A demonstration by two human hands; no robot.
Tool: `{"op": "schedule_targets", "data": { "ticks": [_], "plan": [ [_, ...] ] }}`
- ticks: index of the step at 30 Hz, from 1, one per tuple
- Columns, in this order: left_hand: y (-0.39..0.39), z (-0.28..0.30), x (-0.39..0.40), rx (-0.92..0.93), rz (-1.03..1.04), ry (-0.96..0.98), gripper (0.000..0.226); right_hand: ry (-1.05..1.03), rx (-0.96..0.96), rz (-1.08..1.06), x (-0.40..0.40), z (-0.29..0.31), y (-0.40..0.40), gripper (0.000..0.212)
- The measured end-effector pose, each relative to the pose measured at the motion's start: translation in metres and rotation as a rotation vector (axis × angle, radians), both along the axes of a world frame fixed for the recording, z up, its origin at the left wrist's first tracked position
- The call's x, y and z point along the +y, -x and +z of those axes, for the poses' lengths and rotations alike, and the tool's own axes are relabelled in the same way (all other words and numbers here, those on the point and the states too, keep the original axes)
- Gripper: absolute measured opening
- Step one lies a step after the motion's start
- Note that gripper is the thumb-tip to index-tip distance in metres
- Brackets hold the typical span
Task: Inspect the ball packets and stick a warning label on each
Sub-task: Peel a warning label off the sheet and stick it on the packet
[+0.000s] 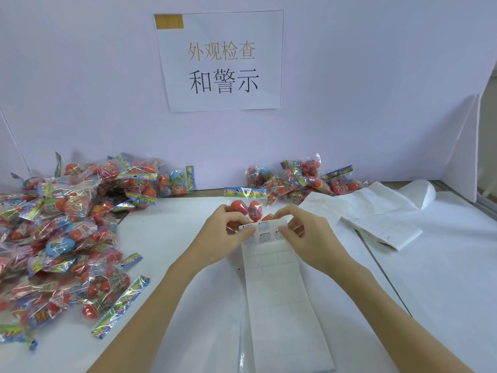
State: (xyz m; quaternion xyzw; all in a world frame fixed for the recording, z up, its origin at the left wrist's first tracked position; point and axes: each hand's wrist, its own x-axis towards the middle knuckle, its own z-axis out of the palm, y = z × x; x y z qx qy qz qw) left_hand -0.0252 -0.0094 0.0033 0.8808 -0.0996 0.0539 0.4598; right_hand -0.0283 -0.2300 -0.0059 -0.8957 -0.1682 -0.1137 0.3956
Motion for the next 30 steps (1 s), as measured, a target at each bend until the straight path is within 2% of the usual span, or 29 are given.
{"op": "schedule_targets", "data": {
  "ticks": [3, 8, 18, 20, 22, 25, 27, 30],
  "plan": [
    [-0.001, -0.002, -0.001, -0.011, 0.0, -0.008, 0.008, 0.1, -0.086, 0.039, 0.004, -0.003, 0.004, 0.027],
    [-0.003, -0.002, -0.003, 0.011, -0.007, 0.005, 0.021, 0.105, -0.224, 0.086, 0.006, -0.002, 0.004, 0.034],
    [-0.005, -0.005, -0.007, 0.124, -0.011, 0.12, 0.032, 0.015, -0.404, 0.126, 0.009, 0.003, 0.008, 0.02],
    [-0.007, -0.007, -0.006, 0.113, 0.012, 0.122, 0.034, -0.089, -0.424, 0.102, 0.013, 0.004, 0.01, 0.016],
    [-0.008, -0.007, -0.006, 0.096, 0.042, 0.156, 0.04, -0.281, -0.385, 0.077, 0.016, 0.008, 0.011, 0.015],
    [-0.007, -0.003, -0.002, -0.06, 0.106, 0.214, 0.033, -0.52, -0.263, 0.03, 0.014, 0.015, 0.01, 0.019],
    [-0.006, 0.0, 0.003, -0.173, 0.131, 0.259, 0.022, -0.608, -0.174, 0.01, 0.009, 0.018, 0.007, 0.022],
    [-0.003, 0.006, 0.006, -0.212, 0.054, 0.447, 0.031, -0.655, -0.094, 0.021, 0.007, 0.019, 0.007, 0.026]
  ]
}}
